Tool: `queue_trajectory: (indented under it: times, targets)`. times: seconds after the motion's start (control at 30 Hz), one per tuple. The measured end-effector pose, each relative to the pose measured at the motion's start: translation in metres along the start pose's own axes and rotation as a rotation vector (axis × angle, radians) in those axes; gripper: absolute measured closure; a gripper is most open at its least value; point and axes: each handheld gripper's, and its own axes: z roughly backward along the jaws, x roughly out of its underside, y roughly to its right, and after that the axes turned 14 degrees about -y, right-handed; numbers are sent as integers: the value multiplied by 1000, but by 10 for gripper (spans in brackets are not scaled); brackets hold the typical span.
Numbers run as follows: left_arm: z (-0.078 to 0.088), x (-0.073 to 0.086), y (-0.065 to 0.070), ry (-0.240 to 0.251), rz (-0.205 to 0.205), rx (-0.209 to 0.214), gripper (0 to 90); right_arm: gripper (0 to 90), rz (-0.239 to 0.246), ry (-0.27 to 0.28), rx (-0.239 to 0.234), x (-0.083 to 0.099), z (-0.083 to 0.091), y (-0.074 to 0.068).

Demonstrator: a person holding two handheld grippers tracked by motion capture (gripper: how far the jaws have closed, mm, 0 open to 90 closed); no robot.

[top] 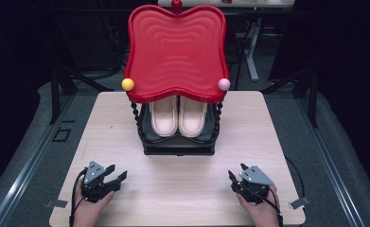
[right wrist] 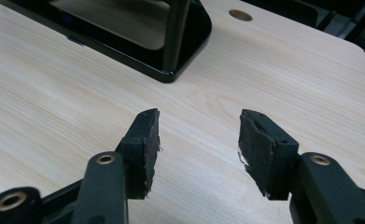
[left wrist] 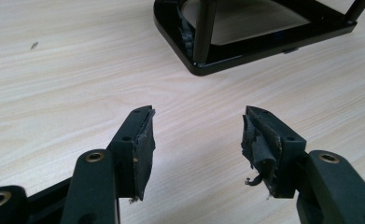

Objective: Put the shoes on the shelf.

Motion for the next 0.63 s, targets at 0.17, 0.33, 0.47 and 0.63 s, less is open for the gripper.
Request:
queue_trajectory:
  times: [0.17,0.33,0.47,0.63]
  targets:
    - [-6,3,-2,-17,-7,-10,438,478,-35,-28,-19,6,-9,3]
    - [-13,5,-6,-33,17,-13,438,475,-71,-50,-44,8,-17,1]
    - [-14,6,-7,-35,25,-20,438,472,-68,-43,-44,7,-18,0]
    - [-15,6,-8,-18,26,-25,431,473,-92,-45,-56,9,-20,2]
